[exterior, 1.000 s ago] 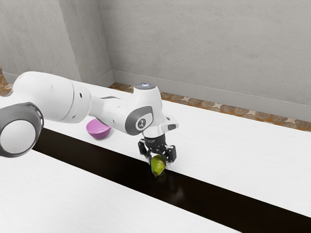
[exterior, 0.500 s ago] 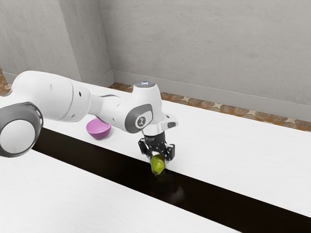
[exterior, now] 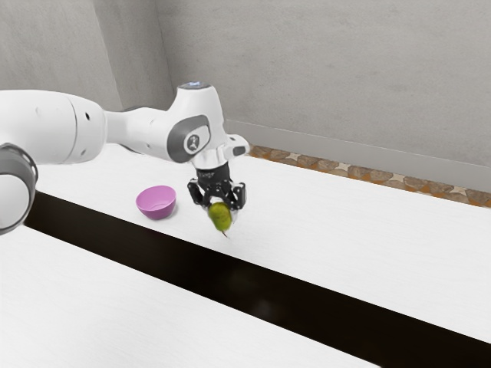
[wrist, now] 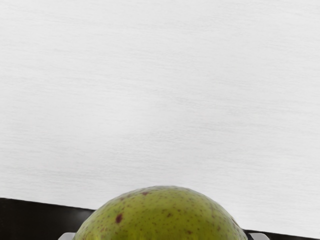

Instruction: Place the pear in the bowl.

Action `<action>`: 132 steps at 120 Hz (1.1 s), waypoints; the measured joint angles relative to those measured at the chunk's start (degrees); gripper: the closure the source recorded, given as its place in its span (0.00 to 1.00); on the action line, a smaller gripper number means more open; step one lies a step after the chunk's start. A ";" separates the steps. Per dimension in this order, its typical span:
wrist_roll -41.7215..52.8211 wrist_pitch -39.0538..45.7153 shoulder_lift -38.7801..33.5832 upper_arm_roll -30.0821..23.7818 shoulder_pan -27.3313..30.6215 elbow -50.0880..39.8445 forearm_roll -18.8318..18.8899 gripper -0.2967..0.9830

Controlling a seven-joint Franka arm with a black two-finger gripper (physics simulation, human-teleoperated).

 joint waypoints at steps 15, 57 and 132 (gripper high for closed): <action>0.32 -3.80 0.18 0.21 3.43 5.02 0.50 0.50; 1.23 -11.40 6.35 0.23 12.70 16.90 3.80 0.52; 4.74 -11.28 12.90 0.21 18.06 22.07 5.04 0.57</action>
